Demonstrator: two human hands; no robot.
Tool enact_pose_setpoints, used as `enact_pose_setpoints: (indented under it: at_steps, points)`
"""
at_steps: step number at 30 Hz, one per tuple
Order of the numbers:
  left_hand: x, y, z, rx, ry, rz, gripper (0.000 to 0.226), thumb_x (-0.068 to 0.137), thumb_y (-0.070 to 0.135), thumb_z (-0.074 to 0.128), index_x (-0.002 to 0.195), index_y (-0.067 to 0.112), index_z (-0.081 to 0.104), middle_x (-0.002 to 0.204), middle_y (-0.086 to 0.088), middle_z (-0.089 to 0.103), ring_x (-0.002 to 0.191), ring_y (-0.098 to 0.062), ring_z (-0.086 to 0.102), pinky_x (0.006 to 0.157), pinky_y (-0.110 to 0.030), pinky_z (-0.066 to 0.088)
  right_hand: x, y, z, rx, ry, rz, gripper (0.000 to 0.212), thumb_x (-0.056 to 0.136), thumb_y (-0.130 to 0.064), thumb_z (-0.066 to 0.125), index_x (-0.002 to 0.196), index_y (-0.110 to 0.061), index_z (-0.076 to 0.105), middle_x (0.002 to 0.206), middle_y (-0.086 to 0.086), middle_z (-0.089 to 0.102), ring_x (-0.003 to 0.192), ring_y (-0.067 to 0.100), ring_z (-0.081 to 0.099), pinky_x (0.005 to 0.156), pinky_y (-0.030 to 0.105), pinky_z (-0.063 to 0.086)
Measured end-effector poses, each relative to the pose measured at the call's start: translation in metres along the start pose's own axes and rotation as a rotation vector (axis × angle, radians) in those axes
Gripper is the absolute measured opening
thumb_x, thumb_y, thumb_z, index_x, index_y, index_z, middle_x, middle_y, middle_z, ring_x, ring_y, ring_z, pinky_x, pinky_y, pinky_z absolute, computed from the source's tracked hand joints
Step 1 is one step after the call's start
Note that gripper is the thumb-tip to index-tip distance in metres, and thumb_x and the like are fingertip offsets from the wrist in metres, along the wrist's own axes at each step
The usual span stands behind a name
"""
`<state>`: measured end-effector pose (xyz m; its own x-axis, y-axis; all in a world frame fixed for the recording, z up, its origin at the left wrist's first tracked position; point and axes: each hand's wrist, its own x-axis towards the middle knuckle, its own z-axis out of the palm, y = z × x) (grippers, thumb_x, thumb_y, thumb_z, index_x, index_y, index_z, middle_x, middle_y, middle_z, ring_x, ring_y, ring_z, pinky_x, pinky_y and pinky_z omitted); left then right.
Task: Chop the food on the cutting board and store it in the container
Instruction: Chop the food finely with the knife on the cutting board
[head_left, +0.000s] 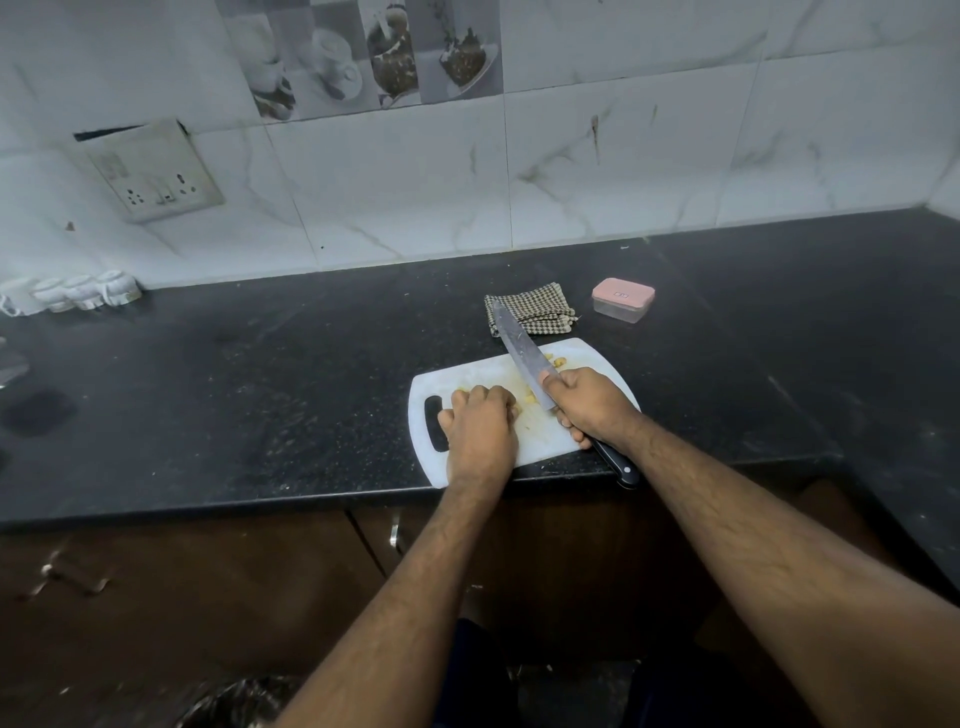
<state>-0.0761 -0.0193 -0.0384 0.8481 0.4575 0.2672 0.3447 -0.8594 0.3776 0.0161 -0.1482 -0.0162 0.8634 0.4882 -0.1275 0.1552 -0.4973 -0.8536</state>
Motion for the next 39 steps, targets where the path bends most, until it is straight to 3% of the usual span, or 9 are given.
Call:
enact_pose_setpoints:
  at_steps: [8, 13, 18, 24, 28, 35, 39]
  points:
    - [-0.002, -0.003, 0.000, -0.143, 0.042, -0.012, 0.007, 0.101, 0.025, 0.054, 0.105, 0.030, 0.057, 0.107, 0.007, 0.063, 0.106, -0.015, 0.043, 0.092, -0.041, 0.031, -0.006, -0.003, 0.001, -0.079, 0.017, -0.013, 0.038, 0.104, -0.050, 0.043, 0.082, -0.021, 0.057, 0.060, 0.002, 0.061, 0.042, 0.014, 0.054, 0.044, 0.027, 0.047]
    - [0.000, -0.003, 0.001, -0.158, 0.033, -0.013, 0.005, 0.101, 0.026, 0.057, 0.104, 0.029, 0.059, 0.109, 0.009, 0.062, 0.106, -0.013, 0.042, 0.093, -0.039, 0.030, -0.007, -0.005, 0.001, -0.105, 0.024, -0.010, 0.041, 0.104, -0.050, 0.042, 0.082, -0.018, 0.056, 0.060, 0.002, 0.061, 0.041, 0.013, 0.053, 0.044, 0.027, 0.046]
    - [0.003, -0.009, 0.009, -0.307, 0.007, -0.043, 0.015, 0.102, 0.028, 0.055, 0.097, 0.040, 0.048, 0.107, 0.010, 0.061, 0.107, -0.014, 0.045, 0.086, -0.029, 0.024, -0.006, -0.004, 0.001, -0.103, 0.028, 0.003, 0.041, 0.104, -0.050, 0.042, 0.082, -0.018, 0.055, 0.059, 0.001, 0.060, 0.040, 0.013, 0.053, 0.043, 0.026, 0.046]
    - [0.004, -0.010, 0.007, -0.321, 0.053, -0.051, 0.015, 0.099, 0.023, 0.061, 0.095, 0.036, 0.056, 0.104, 0.013, 0.061, 0.106, -0.011, 0.045, 0.090, -0.031, 0.026, -0.004, -0.003, 0.001, -0.104, 0.022, 0.010, 0.042, 0.104, -0.051, 0.042, 0.083, -0.017, 0.056, 0.059, 0.001, 0.060, 0.040, 0.014, 0.053, 0.043, 0.026, 0.047]
    - [0.005, -0.013, 0.011, -0.361, 0.018, -0.073, 0.014, 0.100, 0.032, 0.059, 0.093, 0.040, 0.051, 0.101, 0.013, 0.063, 0.105, -0.016, 0.049, 0.083, -0.028, 0.022, -0.004, -0.003, 0.001, -0.101, 0.024, 0.010, 0.042, 0.104, -0.051, 0.042, 0.083, -0.017, 0.056, 0.059, 0.001, 0.060, 0.039, 0.013, 0.052, 0.043, 0.026, 0.046]
    - [0.003, -0.011, 0.003, -0.419, 0.000, -0.065, 0.010, 0.099, 0.033, 0.061, 0.094, 0.038, 0.053, 0.104, 0.012, 0.065, 0.107, -0.012, 0.048, 0.086, -0.029, 0.020, -0.004, -0.002, 0.001, -0.091, 0.021, 0.002, 0.042, 0.104, -0.050, 0.042, 0.084, -0.017, 0.057, 0.060, 0.001, 0.060, 0.040, 0.013, 0.053, 0.043, 0.027, 0.046]
    - [0.002, -0.010, 0.002, -0.373, 0.075, -0.083, 0.006, 0.098, 0.029, 0.064, 0.095, 0.034, 0.065, 0.099, 0.014, 0.066, 0.102, -0.009, 0.045, 0.092, -0.035, 0.027, -0.004, -0.002, 0.002, -0.117, 0.026, -0.002, 0.042, 0.104, -0.051, 0.042, 0.084, -0.018, 0.057, 0.061, 0.001, 0.061, 0.041, 0.013, 0.054, 0.044, 0.027, 0.047]
